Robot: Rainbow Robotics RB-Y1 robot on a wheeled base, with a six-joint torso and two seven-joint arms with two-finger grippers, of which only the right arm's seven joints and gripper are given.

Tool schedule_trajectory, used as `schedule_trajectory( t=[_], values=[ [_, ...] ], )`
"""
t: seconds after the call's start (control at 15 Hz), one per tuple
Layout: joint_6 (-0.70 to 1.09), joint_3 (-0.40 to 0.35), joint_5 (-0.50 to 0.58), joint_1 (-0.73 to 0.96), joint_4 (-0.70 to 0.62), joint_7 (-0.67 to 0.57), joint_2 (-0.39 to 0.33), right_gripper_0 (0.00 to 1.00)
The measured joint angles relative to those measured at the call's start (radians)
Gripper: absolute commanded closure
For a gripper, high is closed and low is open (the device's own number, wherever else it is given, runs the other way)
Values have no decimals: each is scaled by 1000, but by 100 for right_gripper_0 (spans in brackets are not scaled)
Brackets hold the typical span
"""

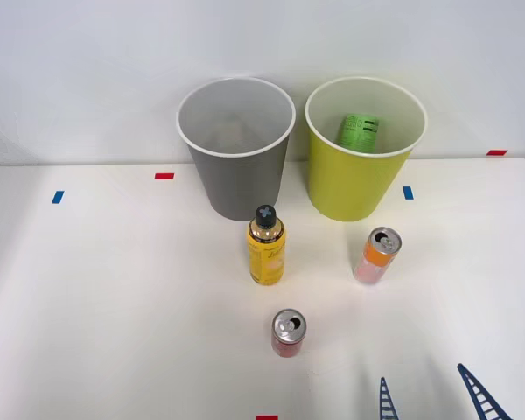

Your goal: Put cans in the gray bin, plastic bottles in the light green bin

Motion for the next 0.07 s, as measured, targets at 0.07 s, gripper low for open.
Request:
schedule_trajectory(
  t=[0.07],
  values=[
    [0,0,0,0,0,0,0,0]
  ],
)
